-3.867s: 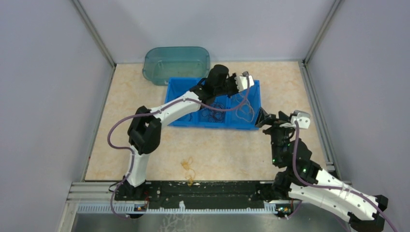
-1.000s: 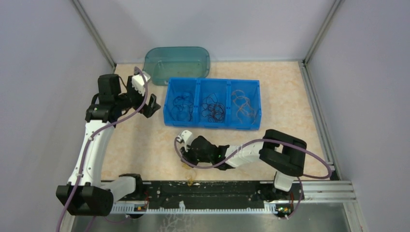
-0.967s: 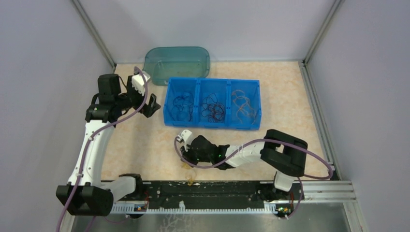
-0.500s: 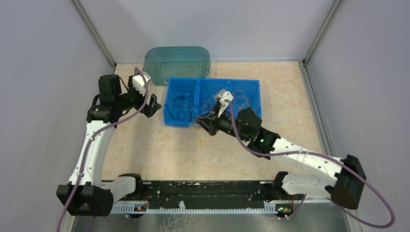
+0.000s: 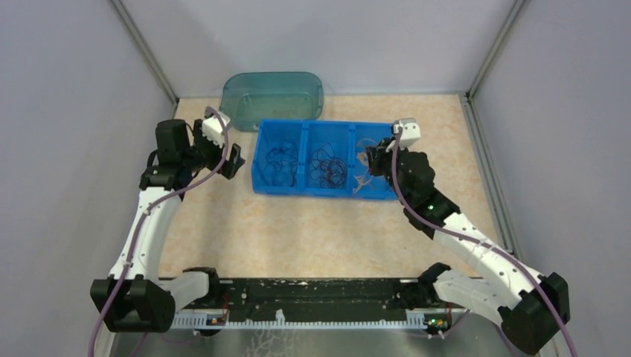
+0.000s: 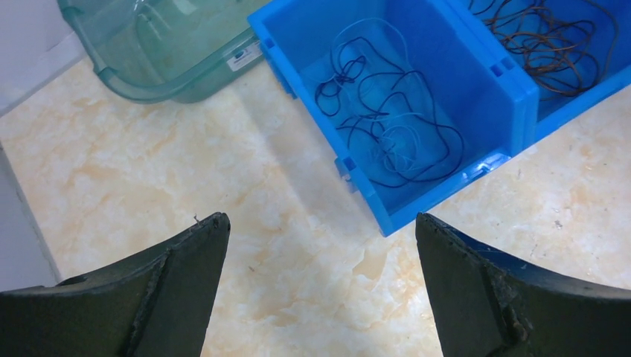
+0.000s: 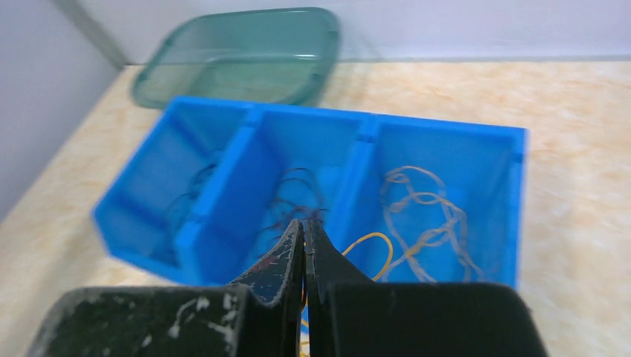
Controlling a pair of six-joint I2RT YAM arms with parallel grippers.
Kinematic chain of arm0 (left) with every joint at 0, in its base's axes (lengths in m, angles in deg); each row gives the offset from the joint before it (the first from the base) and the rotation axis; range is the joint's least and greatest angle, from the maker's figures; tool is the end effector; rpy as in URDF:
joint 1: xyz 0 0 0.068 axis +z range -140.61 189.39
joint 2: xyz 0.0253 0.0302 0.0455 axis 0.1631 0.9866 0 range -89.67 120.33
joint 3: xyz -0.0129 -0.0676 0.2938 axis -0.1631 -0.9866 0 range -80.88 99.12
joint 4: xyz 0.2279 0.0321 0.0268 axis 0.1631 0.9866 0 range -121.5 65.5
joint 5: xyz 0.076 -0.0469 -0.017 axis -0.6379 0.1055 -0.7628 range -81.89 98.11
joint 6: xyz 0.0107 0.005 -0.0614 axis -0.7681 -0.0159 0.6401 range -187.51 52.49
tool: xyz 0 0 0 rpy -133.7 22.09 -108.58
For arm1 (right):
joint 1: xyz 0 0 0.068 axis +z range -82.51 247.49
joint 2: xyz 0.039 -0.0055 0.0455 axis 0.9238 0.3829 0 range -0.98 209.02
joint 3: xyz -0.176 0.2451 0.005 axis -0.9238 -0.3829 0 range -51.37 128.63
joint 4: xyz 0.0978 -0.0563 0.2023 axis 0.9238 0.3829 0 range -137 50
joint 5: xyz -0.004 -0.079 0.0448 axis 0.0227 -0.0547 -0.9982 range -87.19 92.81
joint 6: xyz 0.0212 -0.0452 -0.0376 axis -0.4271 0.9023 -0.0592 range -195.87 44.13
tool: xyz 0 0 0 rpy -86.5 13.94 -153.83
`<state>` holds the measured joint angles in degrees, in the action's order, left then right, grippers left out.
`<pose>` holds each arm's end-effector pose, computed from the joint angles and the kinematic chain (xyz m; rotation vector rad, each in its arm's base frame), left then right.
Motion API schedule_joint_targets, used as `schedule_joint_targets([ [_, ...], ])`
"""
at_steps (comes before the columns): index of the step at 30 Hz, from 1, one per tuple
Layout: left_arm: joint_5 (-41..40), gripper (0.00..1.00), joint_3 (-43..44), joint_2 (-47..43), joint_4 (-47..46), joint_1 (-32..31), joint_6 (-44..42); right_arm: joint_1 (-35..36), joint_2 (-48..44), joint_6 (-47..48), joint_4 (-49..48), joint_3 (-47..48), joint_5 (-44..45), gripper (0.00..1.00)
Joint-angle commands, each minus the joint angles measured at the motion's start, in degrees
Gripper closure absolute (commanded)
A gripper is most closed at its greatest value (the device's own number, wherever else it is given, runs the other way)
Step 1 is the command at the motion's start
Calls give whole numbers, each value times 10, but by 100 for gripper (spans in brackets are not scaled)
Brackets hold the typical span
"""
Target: Untangle the cables
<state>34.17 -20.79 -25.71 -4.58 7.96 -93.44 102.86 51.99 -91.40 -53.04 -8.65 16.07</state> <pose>0.2072 -0.0260 0.3632 0.7424 1.9166 -0.2151 0.1557 0.0971 0.3605 -0.1091 1.6613 0.4872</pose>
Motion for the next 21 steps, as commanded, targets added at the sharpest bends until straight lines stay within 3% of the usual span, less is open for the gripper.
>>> schedule_joint_targets([
  [1, -25, 0, -4, -2, -45, 11, 16, -35, 24, 26, -23, -5, 96, 100],
  [5, -22, 0, -13, 0, -56, 15, 24, -60, 57, 41, -54, -8, 127, 99],
  [8, -19, 0, -21, 2, -66, 19, 32, -77, 83, 42, -73, -3, 116, 69],
  [11, -19, 0, -25, 8, -74, 26, 41, -80, 103, 43, -71, 18, 115, 50],
  [16, -17, 0, -36, 16, -95, 42, 60, -81, 101, 46, -59, 38, 114, 38],
  [21, -18, 0, -103, 14, -164, 46, 90, -92, 67, 40, -56, -5, 188, 29],
])
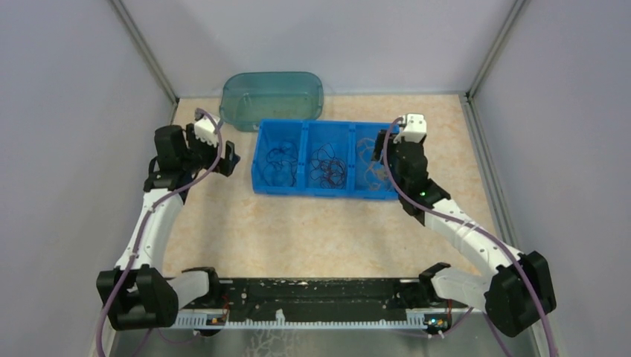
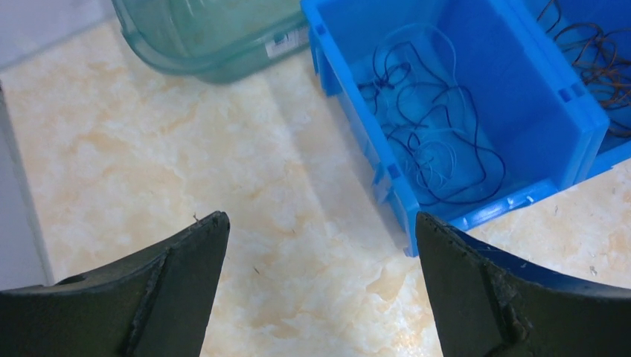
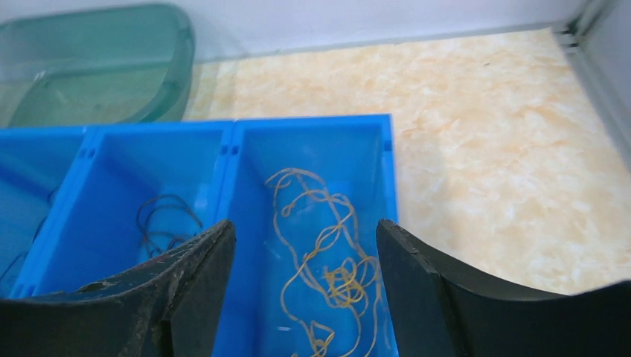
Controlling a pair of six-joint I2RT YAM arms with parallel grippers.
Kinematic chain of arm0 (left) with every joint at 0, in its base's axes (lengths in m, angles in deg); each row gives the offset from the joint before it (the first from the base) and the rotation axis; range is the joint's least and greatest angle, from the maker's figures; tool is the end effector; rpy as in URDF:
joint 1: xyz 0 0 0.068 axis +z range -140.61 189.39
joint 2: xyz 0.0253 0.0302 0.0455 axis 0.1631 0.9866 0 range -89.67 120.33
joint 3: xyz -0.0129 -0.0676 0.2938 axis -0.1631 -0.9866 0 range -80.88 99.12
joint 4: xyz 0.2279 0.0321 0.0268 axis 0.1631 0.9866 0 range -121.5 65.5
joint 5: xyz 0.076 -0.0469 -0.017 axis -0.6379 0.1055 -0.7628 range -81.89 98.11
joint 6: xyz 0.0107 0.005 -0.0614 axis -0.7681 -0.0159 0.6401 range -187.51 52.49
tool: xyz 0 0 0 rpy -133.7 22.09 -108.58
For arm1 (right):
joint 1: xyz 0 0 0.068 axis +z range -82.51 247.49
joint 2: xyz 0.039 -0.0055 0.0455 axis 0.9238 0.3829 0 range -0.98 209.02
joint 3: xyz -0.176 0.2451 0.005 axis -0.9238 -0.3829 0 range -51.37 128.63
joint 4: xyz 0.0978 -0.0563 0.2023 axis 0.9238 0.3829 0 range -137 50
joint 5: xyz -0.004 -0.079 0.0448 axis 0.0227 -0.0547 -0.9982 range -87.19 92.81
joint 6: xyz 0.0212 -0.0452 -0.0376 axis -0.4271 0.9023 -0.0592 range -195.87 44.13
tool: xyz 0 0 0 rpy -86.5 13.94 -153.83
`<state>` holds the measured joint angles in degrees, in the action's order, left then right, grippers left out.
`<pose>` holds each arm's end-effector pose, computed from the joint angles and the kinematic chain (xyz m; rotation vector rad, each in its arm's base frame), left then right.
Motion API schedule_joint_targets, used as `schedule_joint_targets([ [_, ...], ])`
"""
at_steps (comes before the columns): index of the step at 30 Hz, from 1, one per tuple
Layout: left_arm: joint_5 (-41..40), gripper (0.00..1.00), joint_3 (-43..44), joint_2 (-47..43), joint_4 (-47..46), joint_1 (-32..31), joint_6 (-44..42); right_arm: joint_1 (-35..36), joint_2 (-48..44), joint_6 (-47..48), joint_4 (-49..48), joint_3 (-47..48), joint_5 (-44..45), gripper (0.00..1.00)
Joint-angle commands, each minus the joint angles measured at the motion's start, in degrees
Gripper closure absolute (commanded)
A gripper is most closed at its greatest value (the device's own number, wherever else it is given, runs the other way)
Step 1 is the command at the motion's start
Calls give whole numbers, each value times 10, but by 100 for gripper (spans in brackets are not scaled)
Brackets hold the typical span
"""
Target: Untangle the cables
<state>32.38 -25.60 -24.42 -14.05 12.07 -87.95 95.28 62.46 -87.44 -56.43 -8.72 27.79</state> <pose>0.2220 -0.0091 0.3485 0.5646 1.9273 -0.1769 0.2073 0.0865 0.3339 0.0665 1.7504 0.1160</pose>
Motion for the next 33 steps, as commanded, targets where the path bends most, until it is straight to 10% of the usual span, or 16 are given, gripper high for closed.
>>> schedule_joint_targets([
  [1, -4, 0, -77, 1, -98, 6, 45, -21, -44, -1, -26, -21, 95, 29],
  [10, -11, 0, -318, 43, -475, 6, 149, -98, -106, -42, -147, -203, 246, 22],
  [14, -17, 0, -371, 88, -624, 6, 161, -159, -116, -82, -195, -267, 233, 20],
  [16, -27, 0, -415, 107, -737, 6, 171, -188, -117, -84, -262, -307, 217, 1],
  [24, -47, 0, -510, 278, -1118, 6, 171, -203, 17, -15, -458, -356, 185, 1],
  [33, -37, 0, -442, 264, -978, 6, 162, -212, 203, 104, -640, -332, -7, 1],
])
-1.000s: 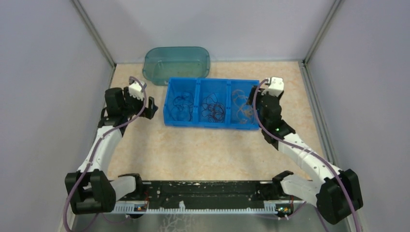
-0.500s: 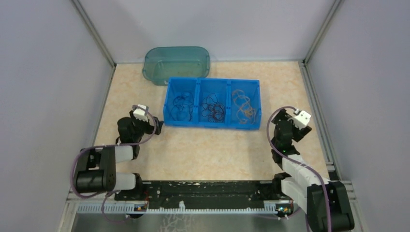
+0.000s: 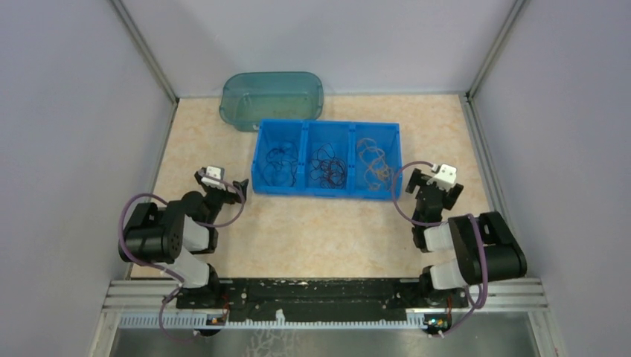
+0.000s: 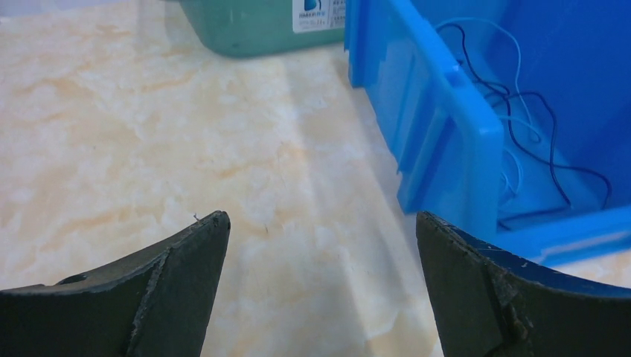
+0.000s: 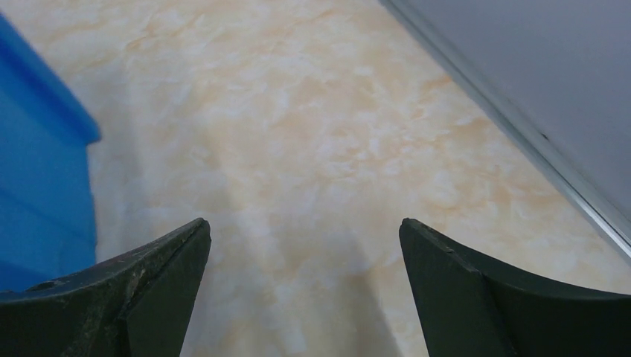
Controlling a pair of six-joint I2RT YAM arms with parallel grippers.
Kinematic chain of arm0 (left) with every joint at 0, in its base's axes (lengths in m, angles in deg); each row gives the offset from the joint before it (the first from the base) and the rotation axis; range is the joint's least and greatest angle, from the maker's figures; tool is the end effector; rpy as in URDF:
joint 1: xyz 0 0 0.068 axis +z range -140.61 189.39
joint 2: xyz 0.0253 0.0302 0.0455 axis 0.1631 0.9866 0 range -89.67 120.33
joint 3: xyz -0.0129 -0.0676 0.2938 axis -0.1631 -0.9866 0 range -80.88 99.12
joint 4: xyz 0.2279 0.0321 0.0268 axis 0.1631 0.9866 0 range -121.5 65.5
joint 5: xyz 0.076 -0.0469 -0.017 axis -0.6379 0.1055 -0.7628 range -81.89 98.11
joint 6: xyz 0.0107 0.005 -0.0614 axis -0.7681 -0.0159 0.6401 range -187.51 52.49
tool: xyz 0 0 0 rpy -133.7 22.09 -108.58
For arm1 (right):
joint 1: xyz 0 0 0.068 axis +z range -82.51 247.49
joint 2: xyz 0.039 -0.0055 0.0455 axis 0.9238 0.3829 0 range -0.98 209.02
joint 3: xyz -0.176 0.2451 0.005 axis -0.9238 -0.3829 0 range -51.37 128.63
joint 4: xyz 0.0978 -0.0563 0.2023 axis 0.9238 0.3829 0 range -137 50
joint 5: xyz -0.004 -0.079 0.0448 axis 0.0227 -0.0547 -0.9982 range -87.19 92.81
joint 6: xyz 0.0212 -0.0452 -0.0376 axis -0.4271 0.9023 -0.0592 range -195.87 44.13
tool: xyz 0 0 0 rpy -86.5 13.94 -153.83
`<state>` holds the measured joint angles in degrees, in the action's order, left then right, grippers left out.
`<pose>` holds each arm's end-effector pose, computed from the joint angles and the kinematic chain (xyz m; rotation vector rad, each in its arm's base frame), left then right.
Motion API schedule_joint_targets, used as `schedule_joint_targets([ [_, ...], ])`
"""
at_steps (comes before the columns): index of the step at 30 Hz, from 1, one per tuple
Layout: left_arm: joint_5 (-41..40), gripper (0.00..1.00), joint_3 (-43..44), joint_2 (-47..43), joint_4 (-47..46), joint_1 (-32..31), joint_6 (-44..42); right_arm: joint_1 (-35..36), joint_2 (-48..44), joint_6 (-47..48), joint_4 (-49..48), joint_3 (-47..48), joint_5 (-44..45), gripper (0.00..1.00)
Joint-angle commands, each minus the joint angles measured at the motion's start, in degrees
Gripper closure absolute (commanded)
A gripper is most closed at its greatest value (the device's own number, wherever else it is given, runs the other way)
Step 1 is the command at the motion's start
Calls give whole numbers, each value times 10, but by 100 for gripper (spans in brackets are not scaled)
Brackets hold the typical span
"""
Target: Untangle the cables
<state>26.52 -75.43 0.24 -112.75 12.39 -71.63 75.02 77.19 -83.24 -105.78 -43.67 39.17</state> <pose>0.2194 -0.0035 0.1944 0.2621 1.6051 -0.1656 0.1995 -0.0021 0.1978 0.4495 1.6904 -0.3718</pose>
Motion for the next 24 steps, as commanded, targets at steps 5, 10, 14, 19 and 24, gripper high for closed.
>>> schedule_joint_targets([
  [5, 1, 0, 89, 3, 112, -15, -22, -12, 50, 54, -117, 24, -120, 1],
  [10, 1, 0, 83, 4, 96, -15, -22, -12, 51, 57, -139, 16, -119, 1],
  [14, 1, 0, 83, 5, 96, -15, -21, -12, 51, 57, -138, 16, -119, 1],
  [19, 0, 0, 86, 7, 99, -15, -22, -12, 51, 57, -138, 16, -119, 1],
  [24, 0, 0, 84, 4, 100, -16, -21, -12, 51, 57, -138, 16, -120, 1],
])
